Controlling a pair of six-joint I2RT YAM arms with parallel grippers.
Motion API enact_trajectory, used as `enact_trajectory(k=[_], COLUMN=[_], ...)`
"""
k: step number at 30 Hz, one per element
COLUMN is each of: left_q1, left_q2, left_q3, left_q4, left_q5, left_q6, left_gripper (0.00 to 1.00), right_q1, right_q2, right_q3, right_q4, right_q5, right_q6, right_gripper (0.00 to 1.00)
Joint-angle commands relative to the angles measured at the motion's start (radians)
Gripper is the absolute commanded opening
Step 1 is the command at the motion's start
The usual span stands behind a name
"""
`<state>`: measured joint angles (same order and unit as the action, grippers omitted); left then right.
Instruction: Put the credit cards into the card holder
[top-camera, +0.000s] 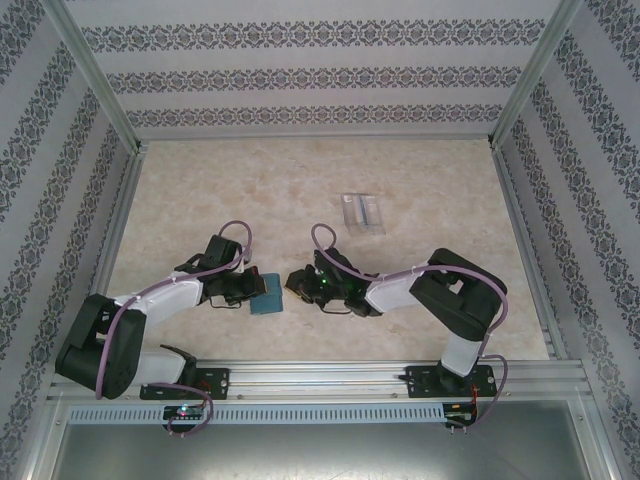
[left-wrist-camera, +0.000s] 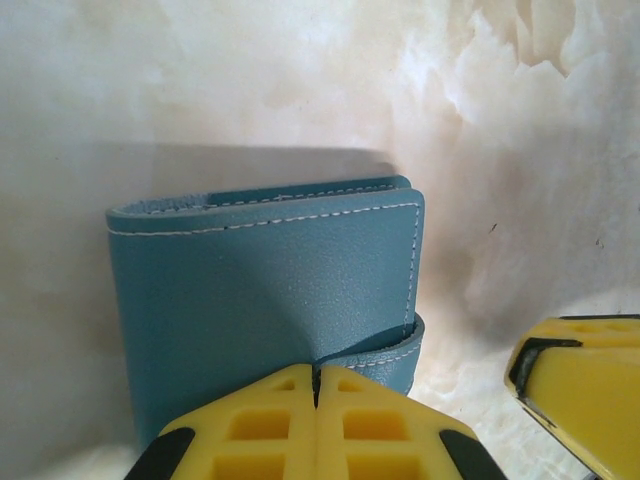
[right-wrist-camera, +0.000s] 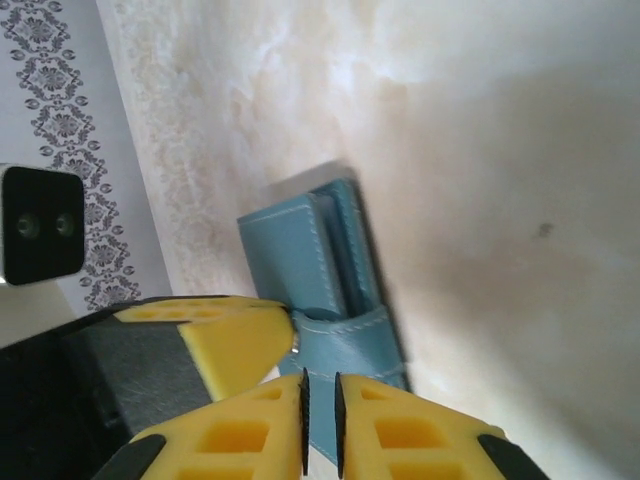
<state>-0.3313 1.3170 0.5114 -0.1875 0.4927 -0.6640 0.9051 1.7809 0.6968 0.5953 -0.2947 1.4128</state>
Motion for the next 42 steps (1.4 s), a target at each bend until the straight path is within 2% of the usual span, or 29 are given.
enact_trajectory(k=[1,7,17,23,28,33,36,42], left_q1=[0.004,0.003,0.003,0.004,0.003,0.003,0.004,0.003], left_q2=[0.008,-0.004,-0.012,-0.002,-0.001,-0.001,-0.001,0.004], left_q3=[-0.039,-0.028,-0.029,-0.03,-0.031,-0.03,-0.033,-0.031], left_q4=[-0.069,-0.087,-0.091,-0.078,-0.072,-0.071,-0.065,-0.061], left_q5=[-0.026,-0.027,-0.032,-0.018,-0.014,-0.011,-0.01,-0.009], left_q6=[-0.008,-0.001,-0.003,-0.005,-0.003,-0.001,-0.003,0.0], left_gripper=[0.0,0.0,0.0,0.0,0.0,0.0,0.0,0.0], right_q1=[-0.003,0.012,0.015,0.015,0.025,0.027,0.016,0.018], right_q2=[0.038,0.111,0.188,0.212,0.219,0.145,0.127,0.163], right_q3=[0.084,0.155,0.189,0.237,0.311,0.373,0.433,0.472], right_q4=[-0.049,-0.063,-0.085,-0.185,-0.34,-0.534,-0.628,-0.63], right_q5=[-0.093,-0.151,-0.208,-0.219,-0.221,-0.136,-0.126,-0.157], right_q6=[-0.035,-0.012,-0.014,-0.083,-0.17,-0.267,-0.319,-0.31], right_gripper=[0.14,0.07,0.02,0.02,0.02,0.03,0.03,0.04])
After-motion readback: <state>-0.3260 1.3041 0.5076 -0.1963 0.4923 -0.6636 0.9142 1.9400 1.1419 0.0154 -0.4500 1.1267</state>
